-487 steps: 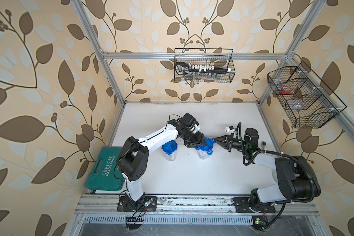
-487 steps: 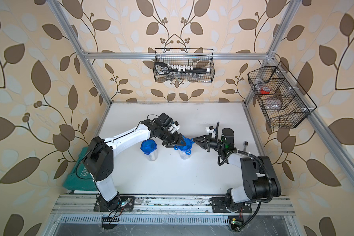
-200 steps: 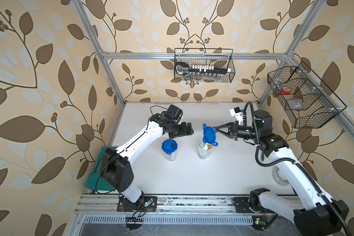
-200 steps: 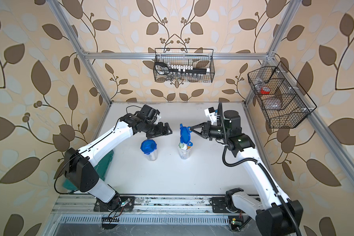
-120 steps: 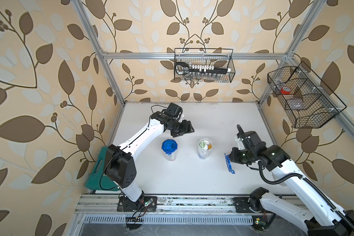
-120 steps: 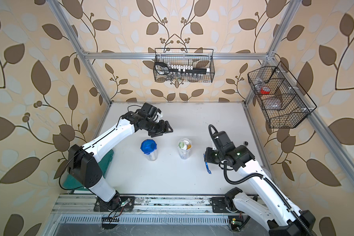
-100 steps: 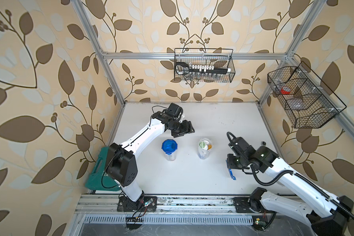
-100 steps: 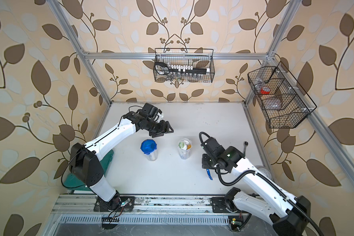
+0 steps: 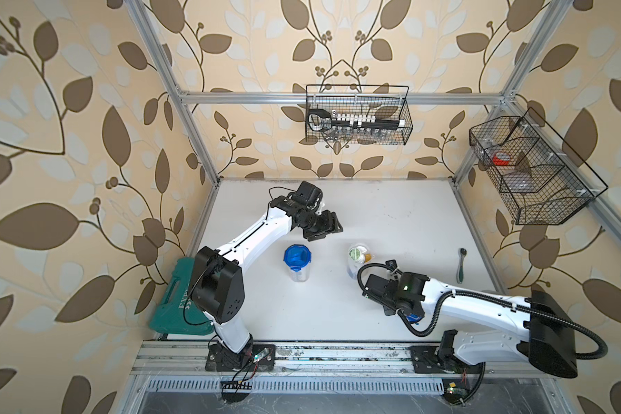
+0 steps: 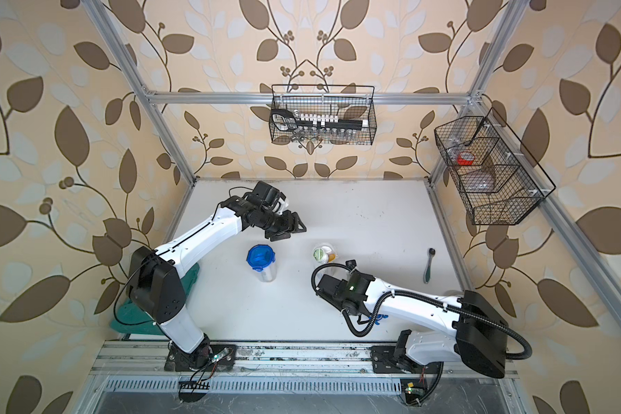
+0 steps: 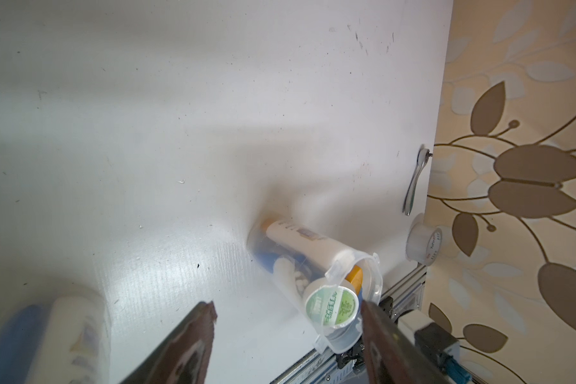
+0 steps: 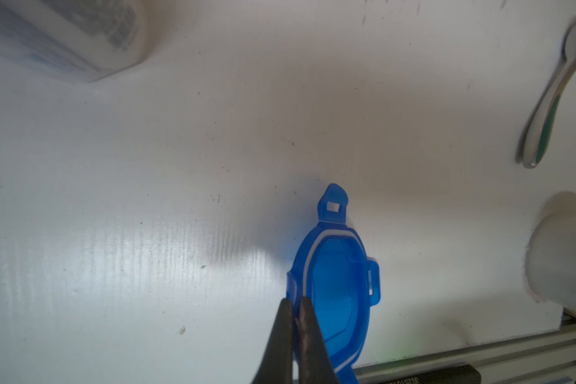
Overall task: Take out toiletry kits
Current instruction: Place the lid at the center of the board, then pick up the container from the center of the board.
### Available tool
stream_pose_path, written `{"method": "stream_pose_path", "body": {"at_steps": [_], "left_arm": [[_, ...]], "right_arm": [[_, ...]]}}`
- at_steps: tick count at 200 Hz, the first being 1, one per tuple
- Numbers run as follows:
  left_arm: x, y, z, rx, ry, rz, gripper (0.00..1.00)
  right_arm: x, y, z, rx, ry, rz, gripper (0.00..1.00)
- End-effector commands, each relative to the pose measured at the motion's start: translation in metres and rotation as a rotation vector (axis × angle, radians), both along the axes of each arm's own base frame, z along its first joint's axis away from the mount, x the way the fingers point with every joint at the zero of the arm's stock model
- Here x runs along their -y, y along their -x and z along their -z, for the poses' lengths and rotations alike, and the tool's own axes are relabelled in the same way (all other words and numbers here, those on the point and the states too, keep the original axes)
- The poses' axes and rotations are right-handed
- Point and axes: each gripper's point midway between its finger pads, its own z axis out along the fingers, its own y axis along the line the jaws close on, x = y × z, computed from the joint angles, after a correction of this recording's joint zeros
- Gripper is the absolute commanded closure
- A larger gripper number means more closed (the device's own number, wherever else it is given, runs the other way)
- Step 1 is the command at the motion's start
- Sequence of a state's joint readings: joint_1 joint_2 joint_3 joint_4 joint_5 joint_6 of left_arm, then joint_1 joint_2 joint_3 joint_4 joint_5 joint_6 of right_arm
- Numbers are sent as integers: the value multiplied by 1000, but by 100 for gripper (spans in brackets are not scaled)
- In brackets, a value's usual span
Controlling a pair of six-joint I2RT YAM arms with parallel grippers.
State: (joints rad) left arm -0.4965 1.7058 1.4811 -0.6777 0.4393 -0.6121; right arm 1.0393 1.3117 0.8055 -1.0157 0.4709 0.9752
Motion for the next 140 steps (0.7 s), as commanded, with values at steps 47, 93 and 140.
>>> {"method": "stream_pose_path", "body": {"at_steps": [47, 93, 140], "left_arm": [[10, -1, 7, -52, 38, 19, 31], [33, -12, 0, -90, 124, 65, 34], [56, -18, 2, -136, 202, 114, 37]], "right_arm": [[-31, -6, 10, 9, -90, -63, 45], [-96, -37, -41, 179, -454, -262, 8], [-92, -94, -47, 356, -581, -230, 5]]}}
